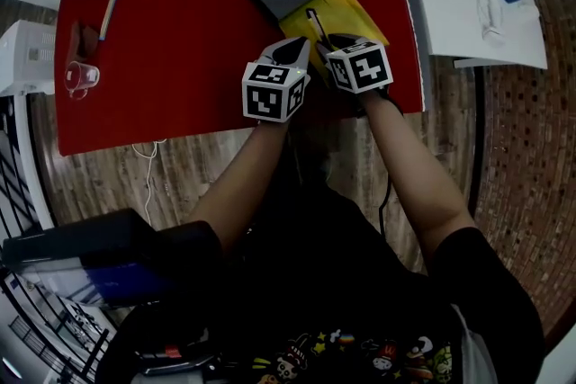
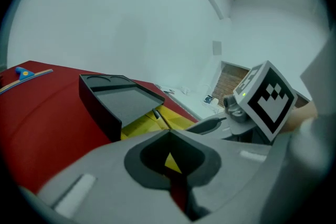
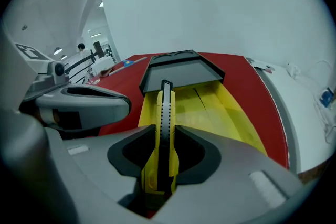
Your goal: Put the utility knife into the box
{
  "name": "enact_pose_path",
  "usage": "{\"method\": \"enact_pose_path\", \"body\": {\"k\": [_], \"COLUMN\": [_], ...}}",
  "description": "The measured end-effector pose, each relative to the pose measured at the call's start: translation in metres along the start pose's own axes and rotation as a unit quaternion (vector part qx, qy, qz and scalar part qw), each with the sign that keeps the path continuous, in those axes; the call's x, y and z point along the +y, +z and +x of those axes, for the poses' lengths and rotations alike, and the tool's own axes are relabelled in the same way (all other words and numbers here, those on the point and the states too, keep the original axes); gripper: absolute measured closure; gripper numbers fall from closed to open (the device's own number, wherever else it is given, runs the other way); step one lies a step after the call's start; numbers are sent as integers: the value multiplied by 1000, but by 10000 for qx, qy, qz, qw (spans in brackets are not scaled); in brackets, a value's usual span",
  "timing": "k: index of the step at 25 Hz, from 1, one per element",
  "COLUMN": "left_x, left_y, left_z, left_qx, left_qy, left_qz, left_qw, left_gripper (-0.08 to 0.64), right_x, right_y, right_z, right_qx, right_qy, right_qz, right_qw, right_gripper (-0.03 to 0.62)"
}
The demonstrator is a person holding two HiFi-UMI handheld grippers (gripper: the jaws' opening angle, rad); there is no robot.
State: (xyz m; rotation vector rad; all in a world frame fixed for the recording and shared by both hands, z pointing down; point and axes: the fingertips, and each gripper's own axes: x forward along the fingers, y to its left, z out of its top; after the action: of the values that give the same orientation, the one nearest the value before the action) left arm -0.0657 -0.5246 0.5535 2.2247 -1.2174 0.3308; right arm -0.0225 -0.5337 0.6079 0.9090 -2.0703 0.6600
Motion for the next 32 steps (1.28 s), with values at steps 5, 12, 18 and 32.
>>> {"method": "enact_pose_path", "body": {"k": [5, 12, 18, 32], "left_x": [4, 11, 19, 18], "left_y": [-7, -9, -13, -7], "left_z": [-1, -3, -8, -15], "left_qx": [40, 36, 15, -29], "left_qy": [25, 79, 104, 103], "left_qz": [-40, -82, -163, -182], "left_qw": [10000, 9999, 9998, 9998], "left_gripper": [560, 560, 560, 560], "right_x": [2, -1, 4, 5], "right_y": [-4, -11, -14, -17], "right_z": [14, 29, 39, 40], "right_qx": [483, 931, 1207, 1379], "right_qy": [-49, -162, -257, -351], "right_qz": [-222, -527, -838, -987], "right_qw": [9986, 9941, 9888, 9849], "right_gripper": [451, 451, 451, 446]}}
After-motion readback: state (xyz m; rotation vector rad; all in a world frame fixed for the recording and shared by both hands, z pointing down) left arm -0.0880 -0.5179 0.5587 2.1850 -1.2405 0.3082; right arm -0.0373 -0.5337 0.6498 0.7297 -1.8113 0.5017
